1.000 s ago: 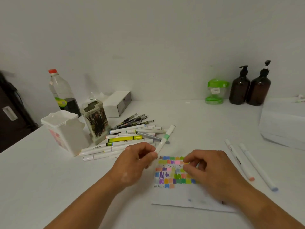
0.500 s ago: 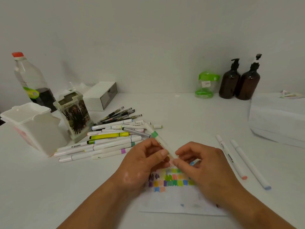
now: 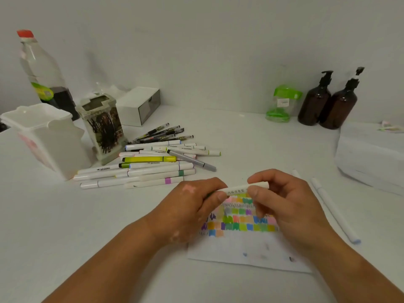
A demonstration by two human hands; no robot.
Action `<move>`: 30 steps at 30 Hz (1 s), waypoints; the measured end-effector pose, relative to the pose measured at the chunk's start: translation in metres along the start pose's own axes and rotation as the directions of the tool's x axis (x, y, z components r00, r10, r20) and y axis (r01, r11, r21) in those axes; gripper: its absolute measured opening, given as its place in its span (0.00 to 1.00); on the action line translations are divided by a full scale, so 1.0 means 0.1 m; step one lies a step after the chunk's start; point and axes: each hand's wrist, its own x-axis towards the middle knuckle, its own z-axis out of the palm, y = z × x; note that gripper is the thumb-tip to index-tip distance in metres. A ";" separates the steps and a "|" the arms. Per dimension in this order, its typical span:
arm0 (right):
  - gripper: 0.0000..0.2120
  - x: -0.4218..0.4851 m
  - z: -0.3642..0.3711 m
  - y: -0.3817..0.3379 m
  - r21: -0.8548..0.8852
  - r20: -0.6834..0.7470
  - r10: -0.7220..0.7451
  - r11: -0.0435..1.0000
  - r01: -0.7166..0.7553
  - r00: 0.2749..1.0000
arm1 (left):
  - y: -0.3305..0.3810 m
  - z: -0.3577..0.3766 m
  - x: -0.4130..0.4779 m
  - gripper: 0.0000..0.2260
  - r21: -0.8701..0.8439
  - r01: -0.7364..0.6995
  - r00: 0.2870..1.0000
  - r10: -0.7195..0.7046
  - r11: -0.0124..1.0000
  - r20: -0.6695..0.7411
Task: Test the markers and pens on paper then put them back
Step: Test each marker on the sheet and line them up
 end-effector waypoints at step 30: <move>0.10 -0.13 0.23 0.03 -0.317 0.172 0.177 0.941 -0.115 0.969 | -0.24 0.03 -0.02 0.43 0.334 0.095 0.975 -0.155 0.938 0.160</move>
